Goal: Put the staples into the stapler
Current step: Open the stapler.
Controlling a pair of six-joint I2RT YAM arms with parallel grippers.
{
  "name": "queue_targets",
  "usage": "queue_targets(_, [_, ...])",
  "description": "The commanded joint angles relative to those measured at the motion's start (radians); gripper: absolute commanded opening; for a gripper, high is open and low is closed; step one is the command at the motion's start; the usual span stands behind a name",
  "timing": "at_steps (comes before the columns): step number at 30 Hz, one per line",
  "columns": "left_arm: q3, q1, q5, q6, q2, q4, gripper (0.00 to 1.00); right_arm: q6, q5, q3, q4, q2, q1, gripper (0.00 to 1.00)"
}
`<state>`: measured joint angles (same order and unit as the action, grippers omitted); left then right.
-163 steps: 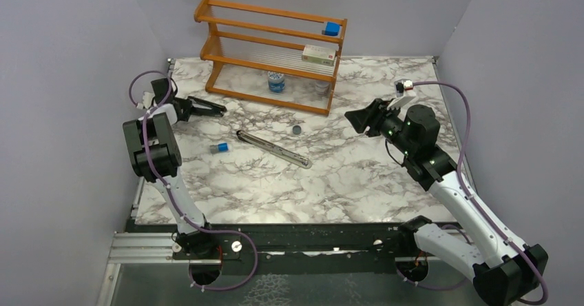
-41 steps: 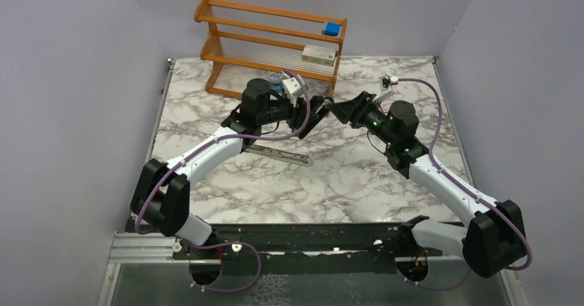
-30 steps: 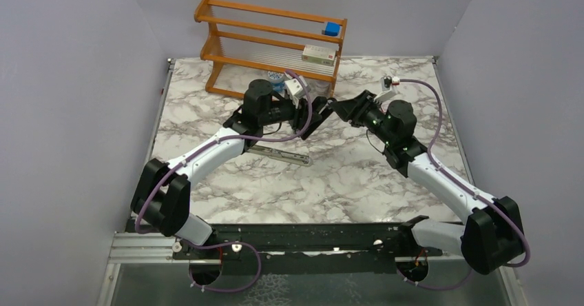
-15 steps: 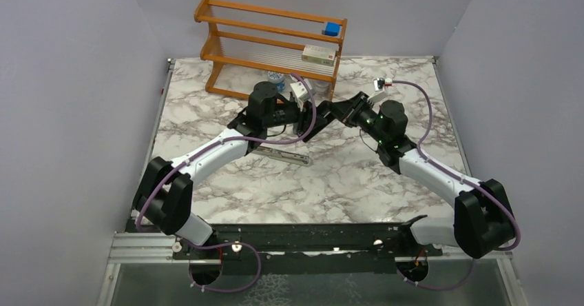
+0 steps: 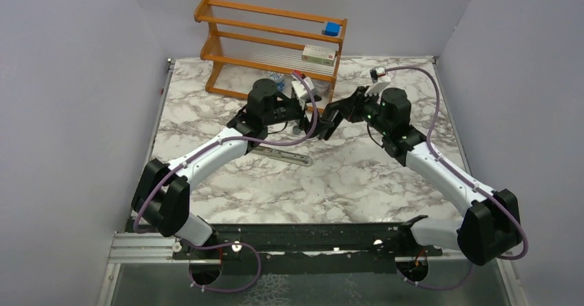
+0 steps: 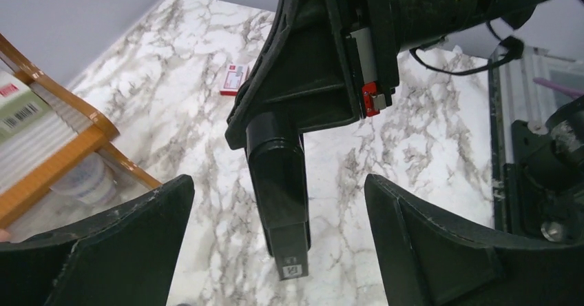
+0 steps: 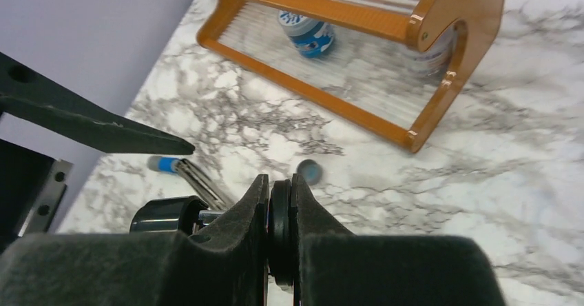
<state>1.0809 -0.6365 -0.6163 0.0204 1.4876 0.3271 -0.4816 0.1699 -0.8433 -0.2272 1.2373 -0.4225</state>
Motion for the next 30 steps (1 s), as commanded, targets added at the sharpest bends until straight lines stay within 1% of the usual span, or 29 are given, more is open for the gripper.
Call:
queue_targets(1, [0.107,-0.005,-0.061,0.182,0.030,-0.138,0.93,0.242,-0.040,-0.124,0.158,0.002,0.002,0.01])
queue_targets(4, [0.158,-0.009,-0.087,0.224,0.078,-0.192,0.79,0.286,-0.054,-0.154,0.203,0.008,0.002,0.01])
queue_targets(7, [0.205,-0.017,-0.104,0.226,0.122,-0.204,0.77,0.310,-0.062,-0.177,0.237,0.021,0.001,0.01])
queue_targets(11, [0.259,-0.039,-0.103,0.225,0.172,-0.215,0.74,0.305,-0.068,-0.173,0.241,0.019,0.001,0.01])
queue_targets(14, [0.303,-0.049,-0.104,0.225,0.205,-0.239,0.63,0.299,-0.075,-0.170,0.238,0.015,0.001,0.01])
queue_targets(17, [0.325,-0.051,-0.109,0.213,0.240,-0.256,0.47,0.298,-0.086,-0.165,0.233,0.007,0.001,0.01])
queue_targets(18, [0.328,-0.051,-0.110,0.210,0.244,-0.259,0.39,0.299,-0.090,-0.163,0.233,0.005,0.000,0.01])
queue_targets(21, [0.333,-0.051,-0.103,0.205,0.247,-0.279,0.09,0.287,-0.116,-0.154,0.235,-0.003,0.001,0.01])
queue_targets(22, [0.335,-0.051,-0.094,0.202,0.248,-0.289,0.01,0.274,-0.136,-0.149,0.233,-0.010,0.001,0.01])
queue_targets(25, [0.318,-0.048,-0.069,0.215,0.226,-0.323,0.00,0.208,-0.213,-0.112,0.213,-0.051,0.001,0.01])
queue_targets(27, [0.280,-0.035,-0.052,0.219,0.176,-0.310,0.00,0.182,-0.259,-0.105,0.231,-0.068,0.003,0.01])
queue_targets(30, [0.122,0.026,-0.054,0.160,0.070,-0.196,0.00,0.148,-0.294,-0.088,0.256,-0.095,0.030,0.01])
